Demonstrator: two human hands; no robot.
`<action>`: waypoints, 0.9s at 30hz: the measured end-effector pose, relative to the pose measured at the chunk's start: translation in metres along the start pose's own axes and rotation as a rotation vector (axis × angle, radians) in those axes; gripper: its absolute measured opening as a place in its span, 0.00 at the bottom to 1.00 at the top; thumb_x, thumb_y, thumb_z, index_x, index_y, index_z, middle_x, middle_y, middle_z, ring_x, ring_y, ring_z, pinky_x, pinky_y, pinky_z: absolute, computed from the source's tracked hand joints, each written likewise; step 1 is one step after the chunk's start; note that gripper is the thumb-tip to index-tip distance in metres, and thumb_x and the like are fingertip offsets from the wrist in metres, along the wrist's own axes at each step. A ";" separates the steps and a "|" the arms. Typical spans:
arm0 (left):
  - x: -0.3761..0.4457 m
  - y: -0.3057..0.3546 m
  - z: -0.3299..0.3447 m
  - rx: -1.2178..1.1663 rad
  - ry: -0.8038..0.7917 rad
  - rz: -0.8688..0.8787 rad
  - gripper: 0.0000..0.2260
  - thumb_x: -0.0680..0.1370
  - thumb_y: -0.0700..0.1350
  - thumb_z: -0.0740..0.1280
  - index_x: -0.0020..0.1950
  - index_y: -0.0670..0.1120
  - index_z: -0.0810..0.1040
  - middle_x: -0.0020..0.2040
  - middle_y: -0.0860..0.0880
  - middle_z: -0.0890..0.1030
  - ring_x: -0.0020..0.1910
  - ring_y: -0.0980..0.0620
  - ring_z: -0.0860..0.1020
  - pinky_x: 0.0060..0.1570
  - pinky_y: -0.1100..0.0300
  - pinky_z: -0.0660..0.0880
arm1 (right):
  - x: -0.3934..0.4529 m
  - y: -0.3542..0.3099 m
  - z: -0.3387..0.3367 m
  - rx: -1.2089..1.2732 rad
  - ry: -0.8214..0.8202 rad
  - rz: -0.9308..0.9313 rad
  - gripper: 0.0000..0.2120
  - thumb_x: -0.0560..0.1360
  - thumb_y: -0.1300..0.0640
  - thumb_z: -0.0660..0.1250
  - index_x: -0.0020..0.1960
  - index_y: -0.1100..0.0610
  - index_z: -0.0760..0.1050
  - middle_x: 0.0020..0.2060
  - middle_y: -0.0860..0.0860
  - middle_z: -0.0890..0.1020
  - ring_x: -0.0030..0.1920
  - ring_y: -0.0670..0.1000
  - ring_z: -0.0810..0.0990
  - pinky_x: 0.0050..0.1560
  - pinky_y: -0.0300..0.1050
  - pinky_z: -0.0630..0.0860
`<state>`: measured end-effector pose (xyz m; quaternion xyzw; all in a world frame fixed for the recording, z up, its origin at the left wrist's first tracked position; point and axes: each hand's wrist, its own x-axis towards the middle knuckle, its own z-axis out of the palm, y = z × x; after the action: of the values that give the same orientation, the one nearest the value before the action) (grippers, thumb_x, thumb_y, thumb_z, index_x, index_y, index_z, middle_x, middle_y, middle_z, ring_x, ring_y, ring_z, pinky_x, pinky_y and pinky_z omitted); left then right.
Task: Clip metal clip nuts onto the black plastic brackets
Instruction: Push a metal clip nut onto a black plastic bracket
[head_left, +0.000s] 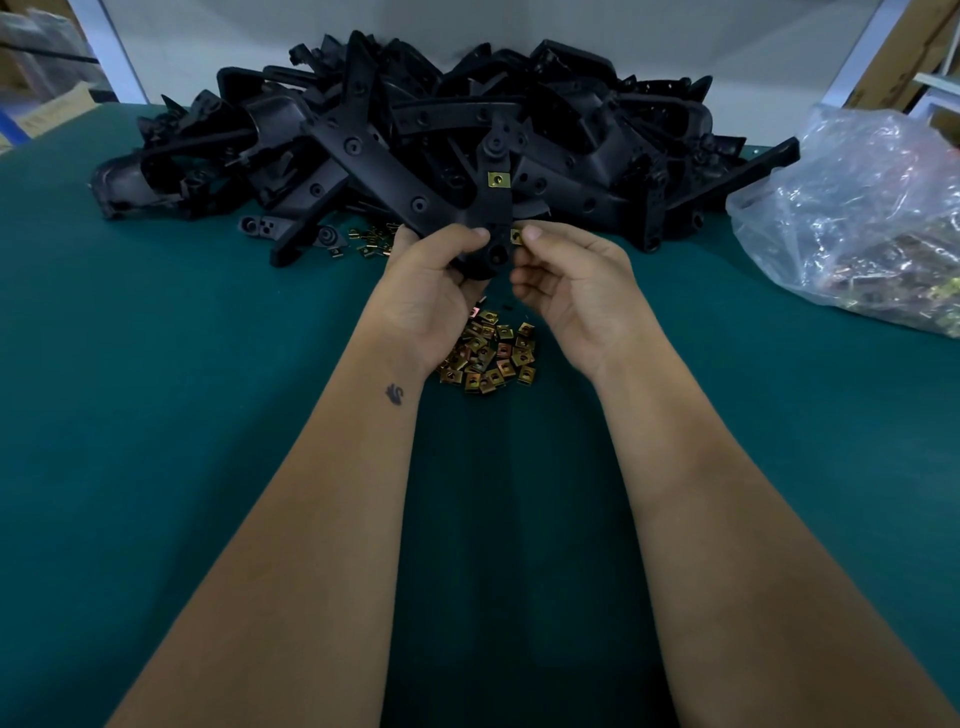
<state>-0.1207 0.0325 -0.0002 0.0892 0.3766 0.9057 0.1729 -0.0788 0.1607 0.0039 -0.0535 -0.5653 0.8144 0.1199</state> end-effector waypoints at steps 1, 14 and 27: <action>0.000 0.000 0.000 0.001 0.001 0.000 0.17 0.78 0.31 0.63 0.64 0.43 0.68 0.52 0.45 0.81 0.50 0.49 0.80 0.53 0.56 0.78 | 0.000 0.000 -0.001 0.002 0.004 -0.003 0.07 0.77 0.64 0.67 0.43 0.58 0.81 0.31 0.50 0.82 0.32 0.47 0.79 0.36 0.39 0.77; -0.001 -0.001 0.001 0.036 0.010 0.001 0.17 0.78 0.30 0.64 0.64 0.43 0.68 0.54 0.44 0.80 0.52 0.49 0.80 0.53 0.57 0.78 | 0.000 0.000 -0.001 0.047 0.011 0.007 0.05 0.78 0.64 0.66 0.45 0.58 0.81 0.31 0.49 0.81 0.32 0.45 0.78 0.36 0.38 0.76; 0.000 0.000 -0.003 0.043 -0.004 0.008 0.18 0.78 0.30 0.64 0.65 0.43 0.68 0.57 0.43 0.80 0.54 0.48 0.80 0.55 0.56 0.78 | 0.001 0.002 -0.001 0.069 -0.054 0.095 0.06 0.77 0.65 0.67 0.43 0.59 0.80 0.29 0.49 0.81 0.30 0.44 0.78 0.34 0.37 0.76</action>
<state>-0.1213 0.0307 -0.0019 0.0963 0.3950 0.8980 0.1680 -0.0798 0.1617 0.0018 -0.0541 -0.5367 0.8394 0.0673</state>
